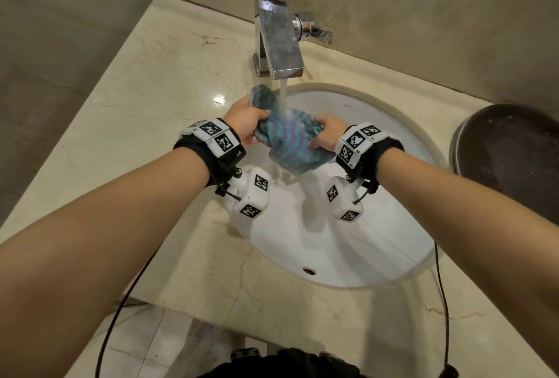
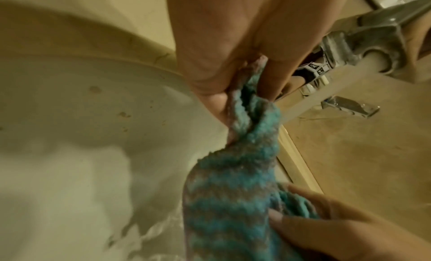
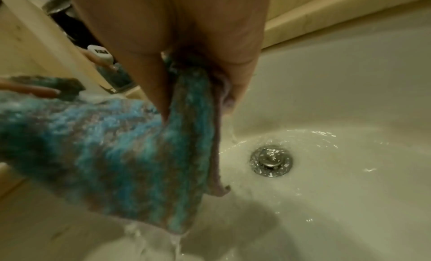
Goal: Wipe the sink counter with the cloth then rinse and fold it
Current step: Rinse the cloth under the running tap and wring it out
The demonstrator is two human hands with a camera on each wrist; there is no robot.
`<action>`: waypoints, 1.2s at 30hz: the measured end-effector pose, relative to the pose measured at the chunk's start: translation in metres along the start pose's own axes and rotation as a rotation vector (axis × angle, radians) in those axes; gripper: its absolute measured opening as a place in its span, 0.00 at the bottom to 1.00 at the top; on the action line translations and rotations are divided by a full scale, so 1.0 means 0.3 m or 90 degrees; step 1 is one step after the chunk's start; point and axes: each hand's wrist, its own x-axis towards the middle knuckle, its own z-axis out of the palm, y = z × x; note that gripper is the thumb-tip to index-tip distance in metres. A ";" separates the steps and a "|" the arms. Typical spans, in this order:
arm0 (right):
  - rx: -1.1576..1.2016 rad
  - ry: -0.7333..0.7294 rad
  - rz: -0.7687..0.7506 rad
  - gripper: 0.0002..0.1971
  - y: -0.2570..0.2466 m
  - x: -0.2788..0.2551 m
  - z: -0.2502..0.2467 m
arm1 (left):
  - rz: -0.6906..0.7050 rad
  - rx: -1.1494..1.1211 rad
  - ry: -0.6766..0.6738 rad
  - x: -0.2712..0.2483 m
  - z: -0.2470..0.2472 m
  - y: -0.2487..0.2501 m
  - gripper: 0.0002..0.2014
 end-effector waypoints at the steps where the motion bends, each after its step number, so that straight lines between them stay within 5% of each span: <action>1: -0.034 0.026 0.023 0.23 0.011 0.003 -0.005 | -0.002 0.007 0.000 0.001 -0.003 -0.001 0.19; 5: 0.051 0.129 0.112 0.19 0.047 0.016 -0.016 | -0.013 -0.007 0.017 -0.004 -0.008 -0.006 0.18; 11: 0.440 0.117 0.183 0.30 0.031 0.024 -0.013 | -0.044 0.024 0.041 -0.003 0.001 -0.008 0.17; 14: 0.585 0.083 0.165 0.27 -0.003 0.015 -0.008 | -0.063 -0.008 0.012 -0.012 0.011 -0.008 0.19; 20: 0.676 -0.012 0.120 0.24 -0.091 -0.016 0.064 | -0.096 -0.053 -0.098 -0.049 0.042 -0.006 0.20; 25: 0.691 0.014 0.122 0.24 -0.120 -0.001 0.066 | -0.089 -0.084 -0.189 -0.073 0.065 -0.012 0.20; 31: 0.771 -0.097 0.074 0.21 -0.157 -0.044 0.108 | -0.067 -0.150 -0.106 -0.032 0.027 -0.010 0.17; 36: 0.725 -0.019 0.124 0.24 -0.178 0.004 0.098 | -0.097 -0.114 -0.194 -0.072 0.066 -0.014 0.21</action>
